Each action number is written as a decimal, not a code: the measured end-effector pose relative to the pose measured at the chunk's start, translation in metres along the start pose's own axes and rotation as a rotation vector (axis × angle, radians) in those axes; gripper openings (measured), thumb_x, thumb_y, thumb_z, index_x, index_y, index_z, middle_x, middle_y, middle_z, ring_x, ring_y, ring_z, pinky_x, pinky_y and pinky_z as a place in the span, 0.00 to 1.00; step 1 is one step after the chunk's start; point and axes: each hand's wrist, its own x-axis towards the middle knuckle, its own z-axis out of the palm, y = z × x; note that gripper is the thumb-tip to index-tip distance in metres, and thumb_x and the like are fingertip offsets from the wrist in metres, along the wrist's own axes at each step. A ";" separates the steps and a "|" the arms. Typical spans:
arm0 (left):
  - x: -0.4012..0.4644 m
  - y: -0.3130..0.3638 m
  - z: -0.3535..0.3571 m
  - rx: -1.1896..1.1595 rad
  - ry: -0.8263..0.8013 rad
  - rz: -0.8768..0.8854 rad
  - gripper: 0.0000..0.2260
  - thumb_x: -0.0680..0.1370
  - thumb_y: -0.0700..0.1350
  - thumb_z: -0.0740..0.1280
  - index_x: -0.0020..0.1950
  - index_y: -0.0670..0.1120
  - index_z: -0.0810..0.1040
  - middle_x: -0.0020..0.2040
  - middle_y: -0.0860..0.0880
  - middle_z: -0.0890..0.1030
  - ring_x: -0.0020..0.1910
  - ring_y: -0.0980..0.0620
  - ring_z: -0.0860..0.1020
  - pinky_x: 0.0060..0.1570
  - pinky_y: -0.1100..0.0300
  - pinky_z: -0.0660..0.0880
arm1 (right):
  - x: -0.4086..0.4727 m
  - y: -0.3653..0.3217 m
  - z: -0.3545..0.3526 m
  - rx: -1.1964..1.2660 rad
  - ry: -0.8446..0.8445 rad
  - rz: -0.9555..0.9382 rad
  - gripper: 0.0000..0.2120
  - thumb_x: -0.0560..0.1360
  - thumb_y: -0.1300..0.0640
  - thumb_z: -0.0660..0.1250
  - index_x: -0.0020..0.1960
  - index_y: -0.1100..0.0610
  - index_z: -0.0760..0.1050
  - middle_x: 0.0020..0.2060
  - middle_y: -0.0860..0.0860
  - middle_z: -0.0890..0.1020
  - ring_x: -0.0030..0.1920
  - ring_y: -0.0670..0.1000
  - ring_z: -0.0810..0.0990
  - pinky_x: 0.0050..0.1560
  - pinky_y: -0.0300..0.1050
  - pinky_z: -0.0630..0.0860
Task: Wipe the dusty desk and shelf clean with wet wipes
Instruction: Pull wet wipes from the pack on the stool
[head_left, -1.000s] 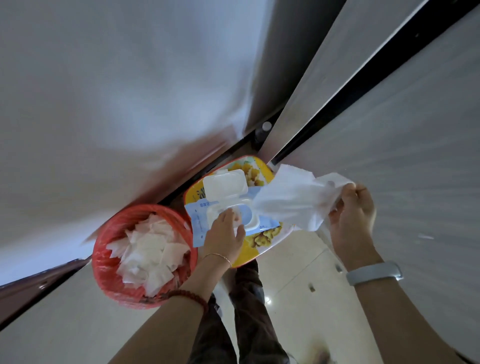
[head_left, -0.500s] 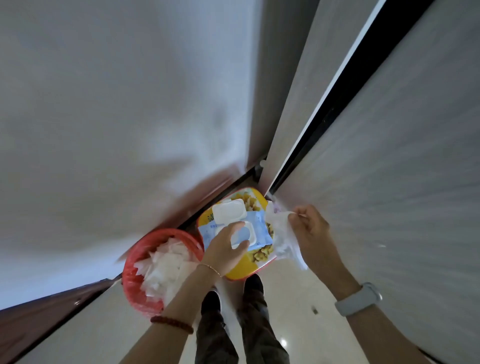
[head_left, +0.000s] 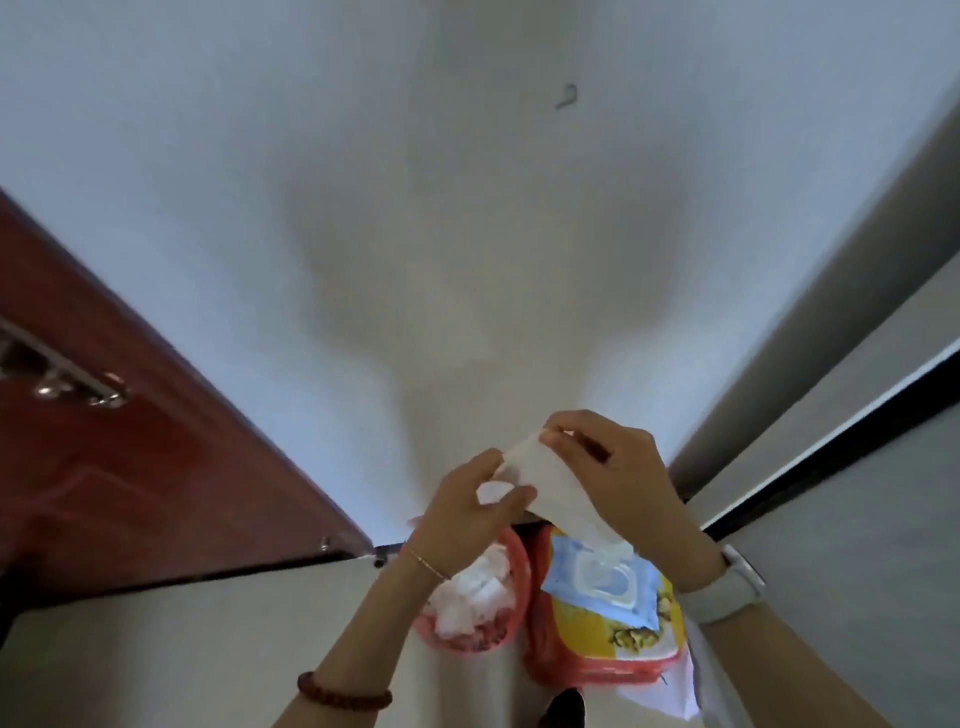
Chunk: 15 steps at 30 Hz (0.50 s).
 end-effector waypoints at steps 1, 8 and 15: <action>-0.016 0.001 -0.023 0.003 0.041 0.006 0.05 0.71 0.48 0.69 0.38 0.50 0.74 0.35 0.59 0.78 0.34 0.65 0.72 0.38 0.72 0.67 | 0.003 -0.017 0.012 -0.015 -0.008 -0.048 0.04 0.72 0.57 0.67 0.43 0.56 0.80 0.30 0.44 0.79 0.32 0.39 0.75 0.36 0.24 0.68; -0.171 -0.026 -0.159 -0.132 0.343 -0.137 0.10 0.76 0.43 0.65 0.35 0.48 0.71 0.26 0.57 0.74 0.28 0.62 0.69 0.31 0.66 0.67 | -0.019 -0.105 0.146 0.048 -0.222 -0.108 0.09 0.77 0.60 0.62 0.49 0.58 0.80 0.36 0.46 0.80 0.34 0.45 0.76 0.38 0.29 0.69; -0.357 -0.059 -0.239 -0.466 0.859 -0.315 0.11 0.78 0.46 0.61 0.42 0.38 0.71 0.37 0.44 0.72 0.37 0.49 0.71 0.40 0.56 0.71 | -0.146 -0.144 0.332 0.372 -0.981 0.598 0.22 0.79 0.45 0.48 0.60 0.58 0.72 0.43 0.49 0.81 0.44 0.48 0.79 0.46 0.42 0.74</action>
